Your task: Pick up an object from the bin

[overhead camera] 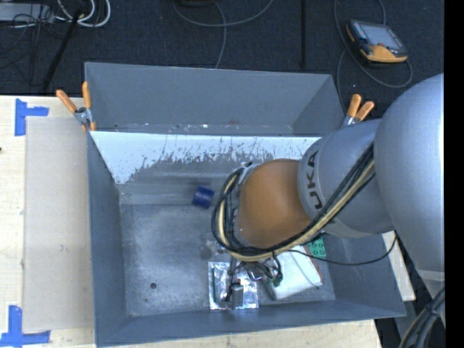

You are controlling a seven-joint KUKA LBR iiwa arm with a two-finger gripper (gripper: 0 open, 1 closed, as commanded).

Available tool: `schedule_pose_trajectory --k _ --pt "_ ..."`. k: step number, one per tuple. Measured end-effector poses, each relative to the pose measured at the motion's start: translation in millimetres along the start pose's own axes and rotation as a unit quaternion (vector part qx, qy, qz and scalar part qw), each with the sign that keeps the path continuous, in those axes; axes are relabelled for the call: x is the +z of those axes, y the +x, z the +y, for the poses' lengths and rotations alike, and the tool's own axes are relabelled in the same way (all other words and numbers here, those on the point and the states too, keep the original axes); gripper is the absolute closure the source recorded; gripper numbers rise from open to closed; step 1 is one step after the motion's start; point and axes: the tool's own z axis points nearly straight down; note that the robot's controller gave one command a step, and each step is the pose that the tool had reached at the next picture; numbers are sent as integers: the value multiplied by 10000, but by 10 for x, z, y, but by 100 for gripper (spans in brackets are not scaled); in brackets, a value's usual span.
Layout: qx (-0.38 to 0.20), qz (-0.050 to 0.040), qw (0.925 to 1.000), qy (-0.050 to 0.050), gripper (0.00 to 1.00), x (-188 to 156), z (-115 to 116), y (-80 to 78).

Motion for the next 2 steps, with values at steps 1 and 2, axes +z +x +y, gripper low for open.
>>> schedule_pose_trajectory --k 1,2 --pt "23 -23 10000 -2 100 -5 -7 -17" --pt "-273 -71 9996 8 100 -1657 -45 234"
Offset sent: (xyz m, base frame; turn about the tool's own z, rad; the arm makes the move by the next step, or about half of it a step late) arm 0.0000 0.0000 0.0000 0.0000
